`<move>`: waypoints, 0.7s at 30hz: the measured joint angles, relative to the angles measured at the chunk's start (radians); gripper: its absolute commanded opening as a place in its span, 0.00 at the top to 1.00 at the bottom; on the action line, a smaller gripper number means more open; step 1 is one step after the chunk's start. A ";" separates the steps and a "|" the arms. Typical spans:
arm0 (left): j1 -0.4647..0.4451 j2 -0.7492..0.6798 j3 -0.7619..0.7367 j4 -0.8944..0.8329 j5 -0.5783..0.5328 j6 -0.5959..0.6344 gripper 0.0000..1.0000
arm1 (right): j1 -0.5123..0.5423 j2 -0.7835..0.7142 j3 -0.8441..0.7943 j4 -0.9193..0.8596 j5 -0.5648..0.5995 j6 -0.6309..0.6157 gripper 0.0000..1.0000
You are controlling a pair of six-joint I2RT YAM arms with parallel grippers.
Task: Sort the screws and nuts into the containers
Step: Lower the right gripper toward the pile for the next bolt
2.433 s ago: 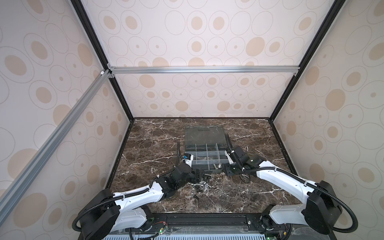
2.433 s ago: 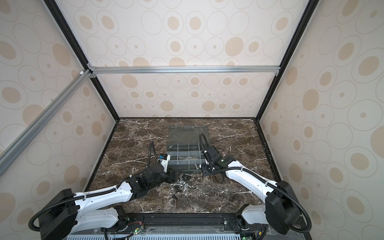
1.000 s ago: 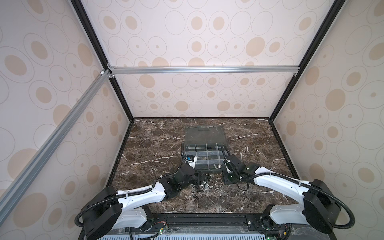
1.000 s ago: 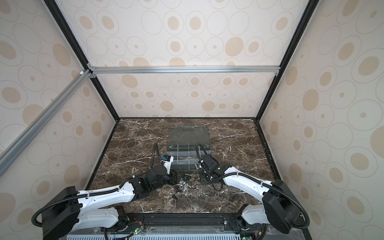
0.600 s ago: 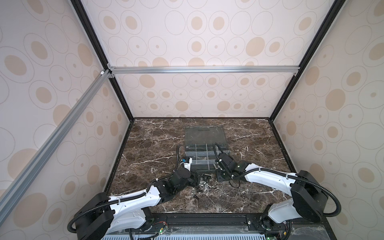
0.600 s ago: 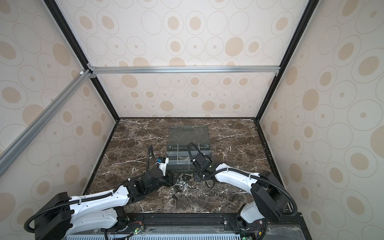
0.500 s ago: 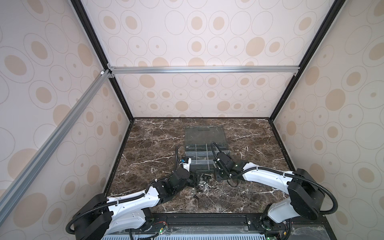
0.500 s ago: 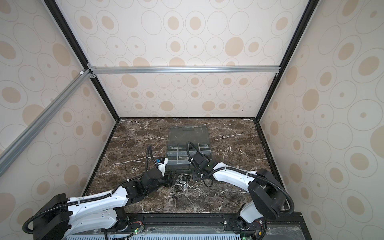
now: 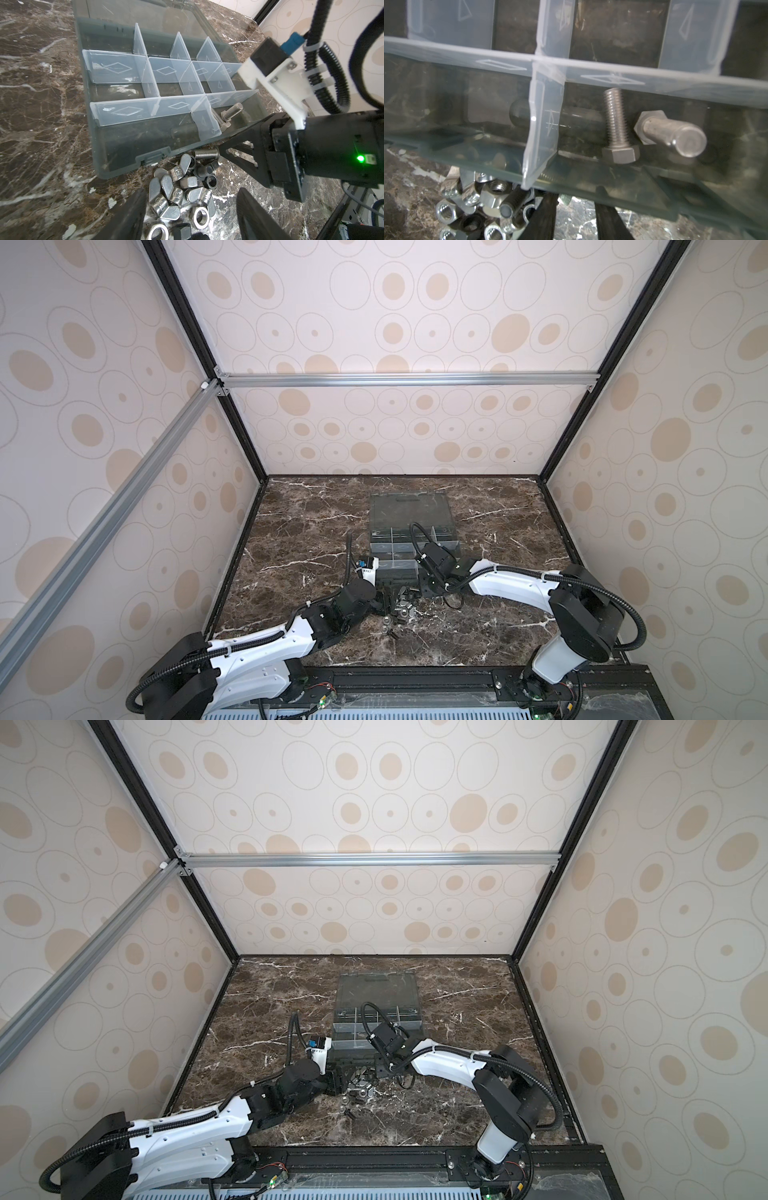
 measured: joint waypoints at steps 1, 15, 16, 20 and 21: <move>0.000 0.000 0.000 0.000 0.000 0.000 0.31 | 0.002 0.005 0.000 0.004 0.000 0.001 0.66; 0.000 0.000 -0.009 0.000 0.001 0.000 0.31 | 0.005 0.021 0.000 0.013 0.004 0.010 0.71; 0.000 0.000 -0.010 0.000 0.001 -0.001 0.31 | 0.005 0.021 0.000 0.012 0.006 0.011 0.71; 0.000 0.000 -0.013 0.000 0.003 -0.002 0.31 | 0.006 0.021 -0.001 0.009 0.015 0.013 0.72; 0.000 0.000 -0.013 0.000 0.004 -0.003 0.31 | 0.006 0.021 -0.002 0.008 0.019 0.013 0.72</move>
